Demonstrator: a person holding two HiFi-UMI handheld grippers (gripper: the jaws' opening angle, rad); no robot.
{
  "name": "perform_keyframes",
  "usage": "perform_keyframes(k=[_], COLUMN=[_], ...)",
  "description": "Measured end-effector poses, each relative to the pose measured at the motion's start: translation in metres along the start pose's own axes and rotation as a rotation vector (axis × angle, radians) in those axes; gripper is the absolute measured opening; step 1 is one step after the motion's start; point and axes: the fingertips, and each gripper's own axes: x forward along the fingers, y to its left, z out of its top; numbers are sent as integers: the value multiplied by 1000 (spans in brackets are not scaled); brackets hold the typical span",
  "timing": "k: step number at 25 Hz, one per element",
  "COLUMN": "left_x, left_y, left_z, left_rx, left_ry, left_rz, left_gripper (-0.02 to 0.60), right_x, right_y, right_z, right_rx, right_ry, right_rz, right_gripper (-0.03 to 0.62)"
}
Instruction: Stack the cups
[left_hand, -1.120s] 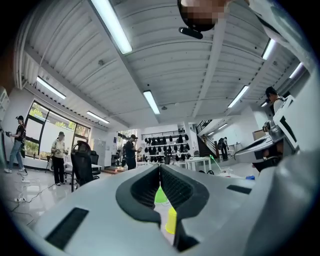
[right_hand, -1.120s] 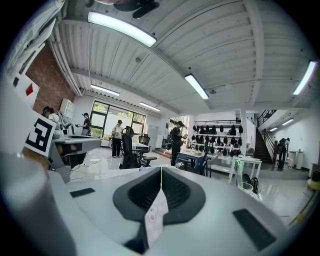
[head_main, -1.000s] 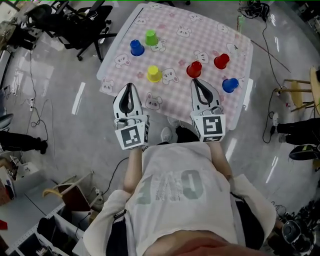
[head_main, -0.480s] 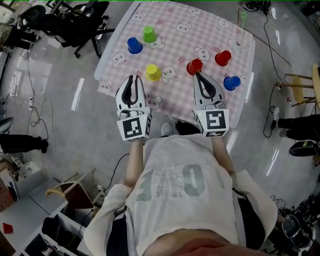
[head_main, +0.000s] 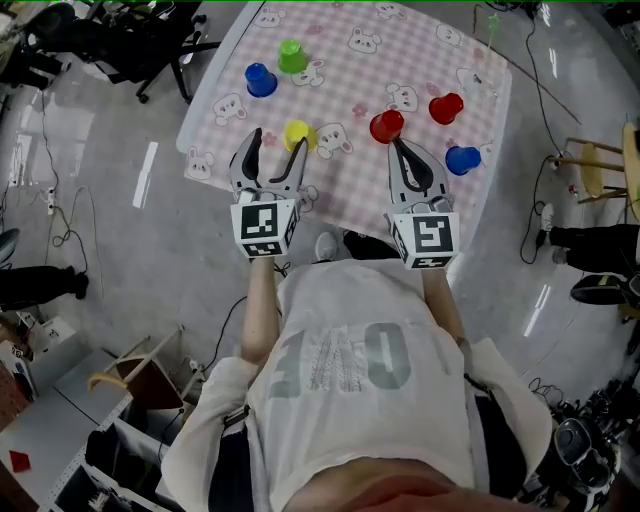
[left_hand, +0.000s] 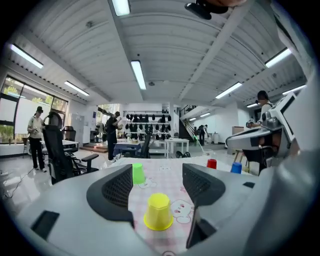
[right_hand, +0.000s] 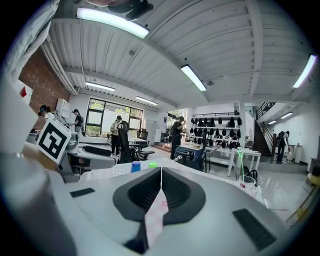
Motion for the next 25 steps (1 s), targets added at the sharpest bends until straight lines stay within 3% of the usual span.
perform_keyframes(k=[9, 12, 17, 22, 25], left_x=[37, 40, 48, 53, 53], left_y=[3, 2, -4, -4, -3], left_z=[-70, -79, -84, -91, -91], left_rx=[-16, 5, -24, -11, -5], left_ry=[231, 254, 285, 308, 313], left_rz=[-35, -56, -98, -87, -76], left_gripper=[310, 309, 307, 298, 254], right_x=[-2, -3, -5, -6, -8], right_y=[-12, -17, -25, -27, -28], right_z=[-16, -19, -24, -29, -30], right_rx=[15, 22, 30, 34, 36], right_ry=[43, 53, 65, 76, 81], right_rz=[-24, -37, -55, -61, -63], right_gripper=[29, 29, 29, 29, 29])
